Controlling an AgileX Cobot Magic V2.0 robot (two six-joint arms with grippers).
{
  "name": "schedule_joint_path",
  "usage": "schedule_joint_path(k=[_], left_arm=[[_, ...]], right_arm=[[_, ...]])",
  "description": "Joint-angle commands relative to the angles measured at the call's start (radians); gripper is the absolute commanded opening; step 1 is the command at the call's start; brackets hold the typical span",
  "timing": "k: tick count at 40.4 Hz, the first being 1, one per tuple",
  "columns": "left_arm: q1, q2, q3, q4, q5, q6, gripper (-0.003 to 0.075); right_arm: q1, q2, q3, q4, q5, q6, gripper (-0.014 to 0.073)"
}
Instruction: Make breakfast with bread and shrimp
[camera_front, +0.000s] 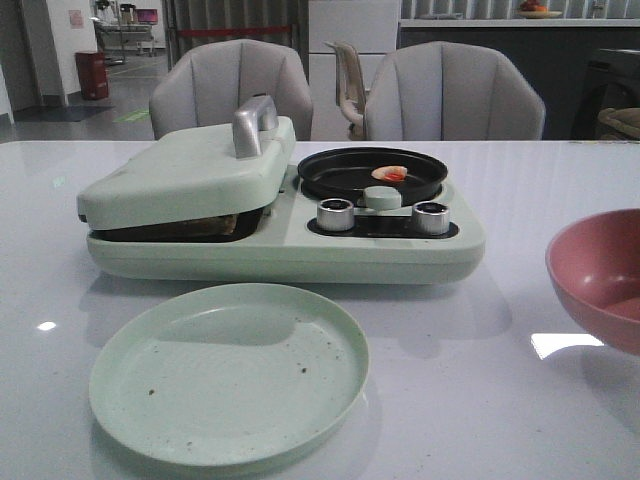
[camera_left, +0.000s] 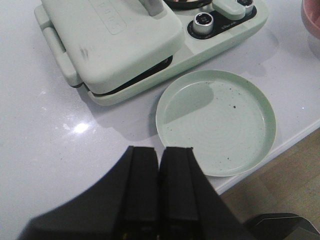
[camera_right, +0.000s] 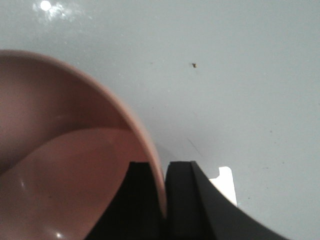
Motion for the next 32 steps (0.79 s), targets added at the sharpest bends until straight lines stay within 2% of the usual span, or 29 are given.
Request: schedule_joint_path(k=[1,6,15,19,25,32], left_arm=[[-0.008,-0.001,-0.029,-0.018,-0.072,-0.012,0.0101],[-0.008,-0.001,-0.029,-0.018,-0.072,-0.012,0.0101],[-0.008,-0.001,-0.029,-0.018,-0.072,-0.012,0.0101],[-0.008,-0.001,-0.029,-0.018,-0.072,-0.012,0.0101],[-0.008,-0.001,-0.029,-0.018,-0.072,-0.012,0.0101],[-0.008,-0.001,-0.029,-0.018,-0.072,-0.012,0.0101]], right_arm=[[-0.006,-0.007,-0.023,0.002,-0.019,-0.009,0.0047],[-0.006,-0.003,-0.023,0.006,-0.019,-0.009,0.0101],[-0.006,-0.003,-0.023,-0.005,-0.049,-0.009,0.0401],[-0.006,-0.003,-0.023,-0.007,-0.067,-0.009,0.0486],[-0.006,-0.007,-0.049,-0.012,-0.099,-0.009,0.0498],[0.009,-0.054,-0.126,-0.012,-0.019,-0.018,0.0497]])
